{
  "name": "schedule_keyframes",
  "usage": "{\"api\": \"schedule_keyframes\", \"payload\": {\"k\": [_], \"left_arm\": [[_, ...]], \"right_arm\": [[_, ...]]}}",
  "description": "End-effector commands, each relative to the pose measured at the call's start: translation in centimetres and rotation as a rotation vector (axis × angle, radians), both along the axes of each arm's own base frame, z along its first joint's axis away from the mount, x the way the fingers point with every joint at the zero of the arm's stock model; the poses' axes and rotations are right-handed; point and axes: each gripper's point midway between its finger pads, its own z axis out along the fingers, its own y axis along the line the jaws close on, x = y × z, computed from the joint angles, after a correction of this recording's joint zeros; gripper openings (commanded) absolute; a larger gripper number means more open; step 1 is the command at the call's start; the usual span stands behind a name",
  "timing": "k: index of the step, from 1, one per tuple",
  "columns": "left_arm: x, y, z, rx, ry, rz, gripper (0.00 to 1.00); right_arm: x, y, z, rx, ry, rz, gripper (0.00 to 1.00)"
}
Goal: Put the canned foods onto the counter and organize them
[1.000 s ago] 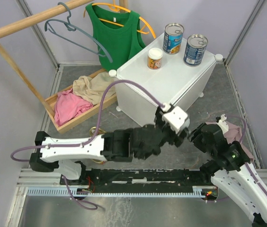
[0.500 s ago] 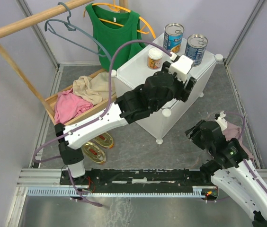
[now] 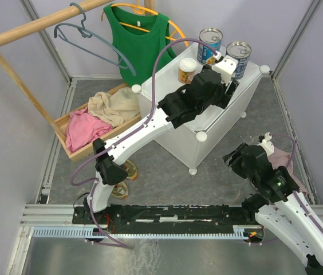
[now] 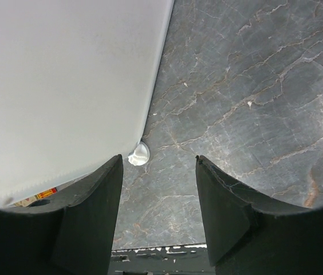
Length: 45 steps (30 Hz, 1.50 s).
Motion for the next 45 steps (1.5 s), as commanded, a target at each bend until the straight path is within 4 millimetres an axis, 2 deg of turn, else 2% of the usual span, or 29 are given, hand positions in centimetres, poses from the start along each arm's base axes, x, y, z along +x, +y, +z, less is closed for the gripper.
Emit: {"api": "schedule_keyframes", "payload": {"k": [1,15,30,33,36,39,45], "left_arm": [[0.7,0.6,6.0,-0.119,-0.1,0.004,0.03],[2.5,0.8,4.6,-0.118,-0.058,0.014,0.03],[3.1,0.9,3.0,-0.105,-0.009,0.004,0.03],[3.3,0.8,2.7,-0.104,-0.001,-0.002,0.12],[3.3,0.7,2.4,-0.104,0.008,-0.005,0.32],[3.4,0.6,2.1,-0.102,0.013,-0.005,0.47],[3.5,0.4,1.7,-0.103,0.011,-0.003,0.67]], "right_arm": [[1.4,0.3,1.6,-0.004,-0.067,0.002,0.62],[2.2,0.4,1.5,-0.036,-0.069,0.01,0.62],[2.8,0.9,1.0,-0.039,-0.058,0.015,0.62],[2.8,0.9,0.9,-0.04,-0.056,0.015,0.62],[2.8,0.9,0.7,-0.043,-0.052,0.014,0.62],[2.7,0.9,0.8,-0.043,-0.052,0.015,0.61],[2.7,0.8,0.7,-0.047,-0.051,0.015,0.62]]}}
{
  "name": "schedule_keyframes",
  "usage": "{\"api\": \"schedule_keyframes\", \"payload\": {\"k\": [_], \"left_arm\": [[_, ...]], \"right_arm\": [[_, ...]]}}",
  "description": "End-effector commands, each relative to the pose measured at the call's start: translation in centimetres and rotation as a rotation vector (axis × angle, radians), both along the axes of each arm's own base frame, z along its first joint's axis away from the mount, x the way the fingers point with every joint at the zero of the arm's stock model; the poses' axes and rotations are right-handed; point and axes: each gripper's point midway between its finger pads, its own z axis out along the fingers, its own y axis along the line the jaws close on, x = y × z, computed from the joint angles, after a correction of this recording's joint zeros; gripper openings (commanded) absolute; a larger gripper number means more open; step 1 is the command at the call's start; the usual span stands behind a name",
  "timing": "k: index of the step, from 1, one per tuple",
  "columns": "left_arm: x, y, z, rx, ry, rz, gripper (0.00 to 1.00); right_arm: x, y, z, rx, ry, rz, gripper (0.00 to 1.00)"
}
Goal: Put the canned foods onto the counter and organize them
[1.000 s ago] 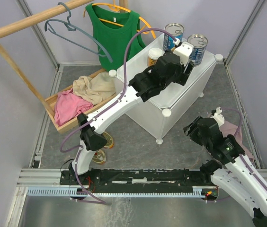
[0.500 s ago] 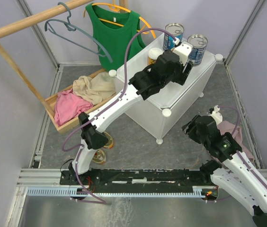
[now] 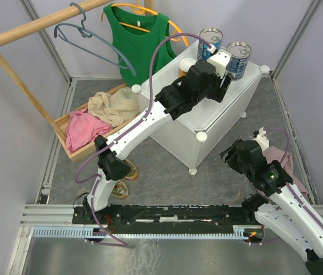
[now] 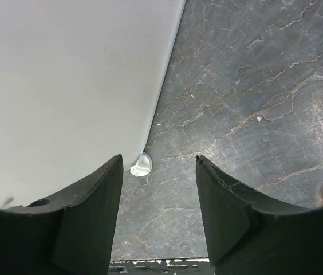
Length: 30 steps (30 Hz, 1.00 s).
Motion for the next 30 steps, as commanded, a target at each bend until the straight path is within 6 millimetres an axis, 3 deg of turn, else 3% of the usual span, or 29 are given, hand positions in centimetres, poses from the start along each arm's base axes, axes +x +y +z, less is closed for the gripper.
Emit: {"api": "schedule_keyframes", "payload": {"k": [1,16,27,30], "left_arm": [[0.4,-0.6,2.5,-0.097,-0.035,0.003,0.69],[0.8,-0.8,2.4,-0.12,-0.038,0.014,0.9],[0.5,-0.4,3.3,-0.148,-0.046,0.019,0.92],[0.3,-0.2,3.6,-0.153,-0.05,0.021,1.0]], "right_arm": [[0.7,-0.1,1.1,-0.008,-0.049,-0.007,0.62],[0.5,-0.2,1.6,-0.004,-0.055,-0.007,0.61],[0.4,-0.2,2.0,-0.002,-0.061,-0.003,0.62],[0.4,-0.2,2.0,-0.002,-0.061,-0.003,0.62]]}}
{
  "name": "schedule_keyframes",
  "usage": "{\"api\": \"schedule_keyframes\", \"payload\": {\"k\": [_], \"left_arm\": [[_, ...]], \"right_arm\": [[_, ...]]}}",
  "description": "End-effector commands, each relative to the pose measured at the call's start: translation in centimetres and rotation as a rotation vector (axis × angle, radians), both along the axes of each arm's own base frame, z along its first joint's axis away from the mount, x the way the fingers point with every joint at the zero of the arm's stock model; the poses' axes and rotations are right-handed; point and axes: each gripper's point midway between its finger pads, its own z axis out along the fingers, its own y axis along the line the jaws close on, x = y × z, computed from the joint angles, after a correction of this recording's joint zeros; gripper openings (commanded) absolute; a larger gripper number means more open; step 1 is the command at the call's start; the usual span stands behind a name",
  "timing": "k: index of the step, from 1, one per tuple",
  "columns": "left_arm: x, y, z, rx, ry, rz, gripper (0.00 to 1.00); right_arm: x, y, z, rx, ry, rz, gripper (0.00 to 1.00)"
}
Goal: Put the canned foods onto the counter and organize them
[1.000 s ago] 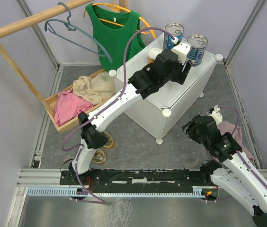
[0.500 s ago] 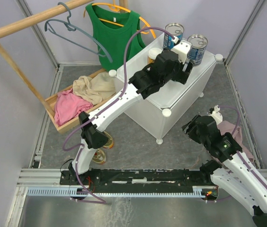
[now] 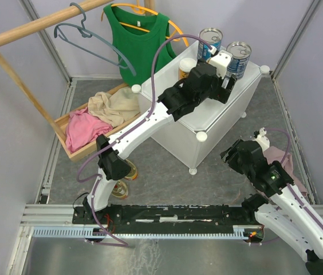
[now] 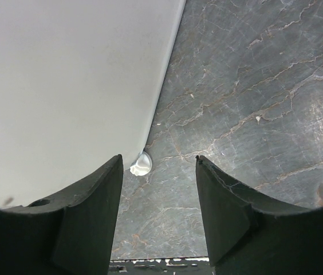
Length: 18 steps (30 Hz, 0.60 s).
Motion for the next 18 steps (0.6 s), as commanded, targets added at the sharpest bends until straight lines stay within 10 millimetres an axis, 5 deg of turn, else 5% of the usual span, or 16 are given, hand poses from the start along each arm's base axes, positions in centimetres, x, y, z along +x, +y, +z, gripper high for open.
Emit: {"api": "schedule_keyframes", "payload": {"k": [1,18], "left_arm": [[-0.4,0.8,4.2,-0.126,-0.036,0.023,0.99],[-1.3,2.3,7.0,-0.158,-0.084,0.042,0.99]], "right_arm": [[0.5,-0.1,1.9,0.0,-0.058,-0.004,0.61],[0.1,-0.4,2.3,0.009,-0.062,-0.005,0.62]]}}
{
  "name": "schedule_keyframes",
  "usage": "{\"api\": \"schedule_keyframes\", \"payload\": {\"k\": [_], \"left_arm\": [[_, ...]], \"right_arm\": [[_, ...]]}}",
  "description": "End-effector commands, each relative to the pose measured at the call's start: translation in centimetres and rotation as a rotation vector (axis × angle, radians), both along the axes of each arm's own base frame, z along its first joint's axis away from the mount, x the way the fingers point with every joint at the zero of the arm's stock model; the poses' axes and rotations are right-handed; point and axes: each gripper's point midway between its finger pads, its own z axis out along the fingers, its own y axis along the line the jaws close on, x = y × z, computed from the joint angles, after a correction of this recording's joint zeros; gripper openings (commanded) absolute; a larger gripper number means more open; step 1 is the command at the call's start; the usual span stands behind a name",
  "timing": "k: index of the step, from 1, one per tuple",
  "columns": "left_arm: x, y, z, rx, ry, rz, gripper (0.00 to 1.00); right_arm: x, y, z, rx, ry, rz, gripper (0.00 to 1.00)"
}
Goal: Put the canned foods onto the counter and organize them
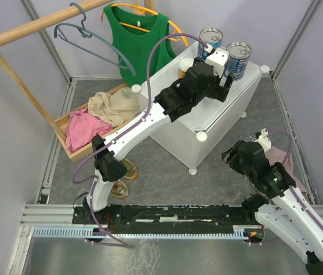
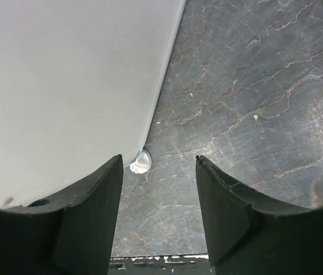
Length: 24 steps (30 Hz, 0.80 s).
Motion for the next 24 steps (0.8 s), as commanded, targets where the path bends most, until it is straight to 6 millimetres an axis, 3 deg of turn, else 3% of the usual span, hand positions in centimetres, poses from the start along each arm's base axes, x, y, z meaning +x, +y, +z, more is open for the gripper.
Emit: {"api": "schedule_keyframes", "payload": {"k": [1,14,20,24], "left_arm": [[-1.2,1.6,6.3,-0.13,-0.078,0.014,0.99],[-2.9,2.9,9.1,-0.152,-0.122,0.022,0.99],[-5.0,5.4,10.8,-0.151,-0.149,0.051,0.99],[-6.8,8.1,10.1,-0.138,-0.15,0.09,0.99]], "right_arm": [[0.4,-0.1,2.0,0.009,-0.054,-0.011,0.61],[0.0,-0.6,2.1,-0.001,-0.05,-0.017,0.61],[-0.7,-1.5,2.6,-0.033,-0.065,-0.012,0.61],[-1.3,-2.0,3.1,-0.086,-0.07,0.033,0.6]]}}
